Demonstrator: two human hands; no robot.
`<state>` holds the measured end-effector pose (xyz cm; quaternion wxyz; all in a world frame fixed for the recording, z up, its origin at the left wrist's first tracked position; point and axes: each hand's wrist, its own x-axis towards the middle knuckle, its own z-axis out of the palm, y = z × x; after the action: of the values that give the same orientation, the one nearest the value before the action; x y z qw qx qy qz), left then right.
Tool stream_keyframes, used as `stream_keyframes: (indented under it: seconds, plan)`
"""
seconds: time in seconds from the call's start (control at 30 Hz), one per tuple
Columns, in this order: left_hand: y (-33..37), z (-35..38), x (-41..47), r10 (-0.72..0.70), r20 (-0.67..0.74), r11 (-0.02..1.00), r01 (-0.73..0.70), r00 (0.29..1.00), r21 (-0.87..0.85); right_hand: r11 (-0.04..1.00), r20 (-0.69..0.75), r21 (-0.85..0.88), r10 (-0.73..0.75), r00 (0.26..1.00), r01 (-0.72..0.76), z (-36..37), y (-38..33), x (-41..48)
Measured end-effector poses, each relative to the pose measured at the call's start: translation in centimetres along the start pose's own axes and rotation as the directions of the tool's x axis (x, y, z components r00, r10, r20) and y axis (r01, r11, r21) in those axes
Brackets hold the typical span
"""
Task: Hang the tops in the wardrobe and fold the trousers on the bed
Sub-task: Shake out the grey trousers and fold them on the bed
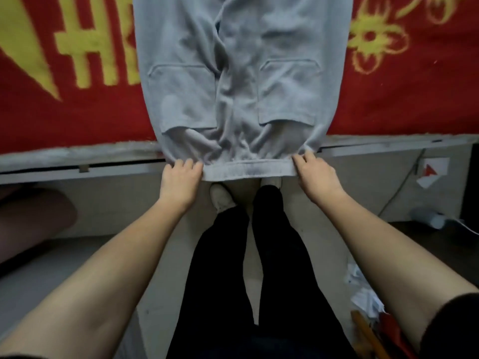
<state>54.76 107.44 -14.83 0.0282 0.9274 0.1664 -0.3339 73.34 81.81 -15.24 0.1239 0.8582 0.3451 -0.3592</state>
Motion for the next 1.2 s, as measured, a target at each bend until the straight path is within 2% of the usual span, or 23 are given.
stream_keyframes:
  seconds: [0.13, 0.2, 0.27, 0.37, 0.47, 0.57, 0.63, 0.67, 0.73, 0.83, 0.9, 1.0, 1.13, 1.2]
  plan:
    - [0.4, 3.4, 1.0, -0.055, 0.253, 0.988, 0.090, 0.966, -0.128, 0.971, 0.075, 0.236, 0.014, 0.997, -0.031, 2.6, 0.5, 1.4]
    - [0.7, 3.6, 1.0, -0.063, 0.281, 0.982, 0.110, 0.958, -0.156, 0.935, 0.125, 0.349, 0.021, 0.992, -0.064, 2.4, 1.6, 1.4]
    - [1.4, 2.7, 1.3, -0.081, 0.177, 0.980, 0.111, 0.981, -0.164, 0.872, 0.067, 0.478, 0.082, 0.994, -0.104, 1.3, 2.9, 1.6]
    - [3.3, 0.1, 2.6, -0.064, -0.058, 0.964, 0.047, 0.996, -0.261, 0.699, -0.077, 0.693, 0.312, 0.947, -0.175, -1.2, 5.2, 3.2]
    - [7.0, -2.4, 4.6, 0.022, -0.246, 0.918, -0.117, 0.969, -0.379, 0.500, -0.047, 0.835, 0.481, 0.876, -0.229, -3.8, 7.5, 5.7]
    - [12.6, -4.3, 6.3, 0.085, -0.320, 0.825, -0.247, 0.943, -0.508, 0.363, 0.027, 0.898, 0.516, 0.856, -0.247, -5.5, 9.3, 8.3]
    - [16.3, -4.9, 7.2, 0.105, -0.276, 0.754, -0.258, 0.955, -0.605, 0.325, 0.032, 0.919, 0.503, 0.864, -0.223, -6.3, 9.9, 9.9]
    - [18.0, -4.9, 7.8, 0.106, -0.226, 0.736, -0.229, 0.968, -0.637, 0.310, 0.028, 0.928, 0.492, 0.870, -0.205, -6.6, 10.0, 10.6]
    - [21.0, -4.7, 8.9, 0.093, -0.105, 0.764, -0.139, 0.990, -0.631, 0.313, 0.008, 0.934, 0.460, 0.888, -0.170, -6.7, 10.4, 11.6]
    - [23.9, -4.5, 10.8, -0.027, 0.023, 0.800, 0.036, 0.999, -0.598, 0.326, -0.028, 0.938, 0.416, 0.909, -0.120, -6.1, 11.0, 12.8]
    - [24.9, -4.4, 11.8, -0.140, 0.042, 0.807, 0.138, 0.989, -0.574, 0.314, -0.039, 0.945, 0.397, 0.917, -0.096, -5.6, 11.0, 13.2]
    - [25.6, -4.2, 12.7, -0.204, 0.006, 0.822, 0.175, 0.979, -0.542, 0.330, -0.039, 0.939, 0.390, 0.920, -0.100, -5.1, 11.3, 13.6]
    - [24.1, -3.9, 12.0, -0.148, 0.087, 0.725, 0.168, 0.985, -0.668, 0.336, -0.013, 0.933, 0.382, 0.924, -0.126, -5.0, 11.4, 13.3]
    - [22.6, -4.1, 11.3, -0.091, 0.166, 0.573, 0.188, 0.982, -0.798, 0.357, -0.042, 0.926, 0.411, 0.911, -0.119, -5.6, 10.8, 12.8]
